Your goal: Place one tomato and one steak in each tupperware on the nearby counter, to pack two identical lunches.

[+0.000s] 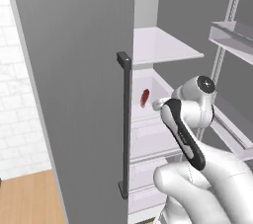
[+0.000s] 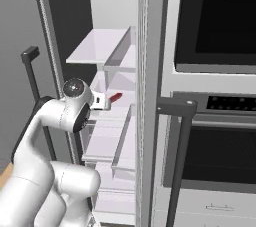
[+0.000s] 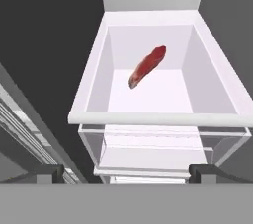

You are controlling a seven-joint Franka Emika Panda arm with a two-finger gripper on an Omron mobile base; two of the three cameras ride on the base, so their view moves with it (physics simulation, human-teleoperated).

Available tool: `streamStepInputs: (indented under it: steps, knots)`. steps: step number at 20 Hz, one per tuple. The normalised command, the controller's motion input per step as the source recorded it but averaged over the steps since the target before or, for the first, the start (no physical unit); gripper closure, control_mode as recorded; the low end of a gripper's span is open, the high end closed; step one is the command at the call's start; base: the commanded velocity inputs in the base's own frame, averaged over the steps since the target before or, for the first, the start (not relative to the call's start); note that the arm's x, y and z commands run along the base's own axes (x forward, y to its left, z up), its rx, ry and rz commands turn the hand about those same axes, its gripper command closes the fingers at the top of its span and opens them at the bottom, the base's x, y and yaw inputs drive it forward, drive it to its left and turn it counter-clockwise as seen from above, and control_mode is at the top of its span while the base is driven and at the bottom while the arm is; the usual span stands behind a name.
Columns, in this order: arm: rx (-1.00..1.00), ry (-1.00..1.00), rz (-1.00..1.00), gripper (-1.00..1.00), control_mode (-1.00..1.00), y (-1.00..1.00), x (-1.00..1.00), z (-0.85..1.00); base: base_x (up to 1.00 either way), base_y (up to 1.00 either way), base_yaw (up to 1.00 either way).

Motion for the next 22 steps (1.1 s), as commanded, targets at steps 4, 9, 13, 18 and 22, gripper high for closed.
streamStepInputs:
  steps: [4,9,13,18,22]
  knots:
    - [0.0,0.0,0.01,-1.0,-1.0,0.0,0.67,-0.25,0.0,0.0,0.0]
    - [0.0,0.03,0.01,-1.0,-1.0,0.0,0.69,-0.16,0.0,0.0,0.0]
    - [0.01,0.11,0.0,-1.0,-1.0,0.0,0.68,-0.08,0.0,0.0,0.0]
    - [0.04,0.11,0.0,-1.0,-1.0,0.0,0.58,-0.23,0.0,0.0,0.0]
    - [0.02,0.04,0.0,-1.0,-1.0,0.0,0.52,-0.33,0.0,0.0,0.0]
